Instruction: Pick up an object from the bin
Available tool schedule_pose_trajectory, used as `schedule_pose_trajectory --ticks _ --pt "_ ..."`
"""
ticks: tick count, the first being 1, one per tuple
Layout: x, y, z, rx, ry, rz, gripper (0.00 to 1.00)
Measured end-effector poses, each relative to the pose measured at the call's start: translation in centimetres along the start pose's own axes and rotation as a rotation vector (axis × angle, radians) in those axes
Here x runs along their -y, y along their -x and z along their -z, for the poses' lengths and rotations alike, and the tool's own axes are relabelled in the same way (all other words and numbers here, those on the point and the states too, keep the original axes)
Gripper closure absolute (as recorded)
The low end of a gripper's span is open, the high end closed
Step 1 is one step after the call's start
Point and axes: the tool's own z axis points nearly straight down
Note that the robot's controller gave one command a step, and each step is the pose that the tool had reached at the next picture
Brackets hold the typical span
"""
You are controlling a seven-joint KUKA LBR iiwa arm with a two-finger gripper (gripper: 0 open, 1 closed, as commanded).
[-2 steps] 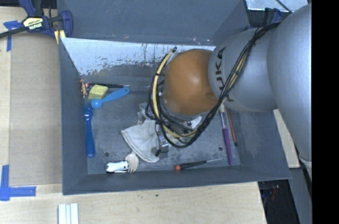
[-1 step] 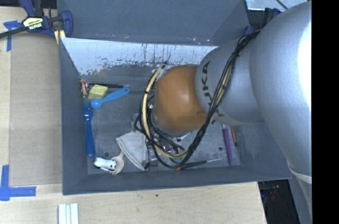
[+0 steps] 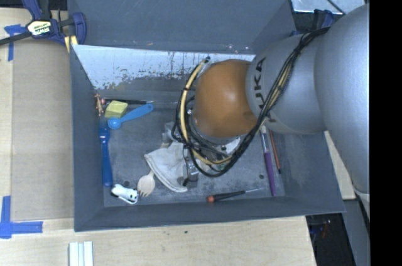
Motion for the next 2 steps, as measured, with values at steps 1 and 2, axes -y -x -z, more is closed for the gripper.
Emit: schedule_pose_trajectory --ticks 1,2 --pt "0.71 -4.58 0.04 0.002 0.000 0.234 1.00" --pt "0.71 -4.61 0.18 0.001 0.001 0.233 1.00"
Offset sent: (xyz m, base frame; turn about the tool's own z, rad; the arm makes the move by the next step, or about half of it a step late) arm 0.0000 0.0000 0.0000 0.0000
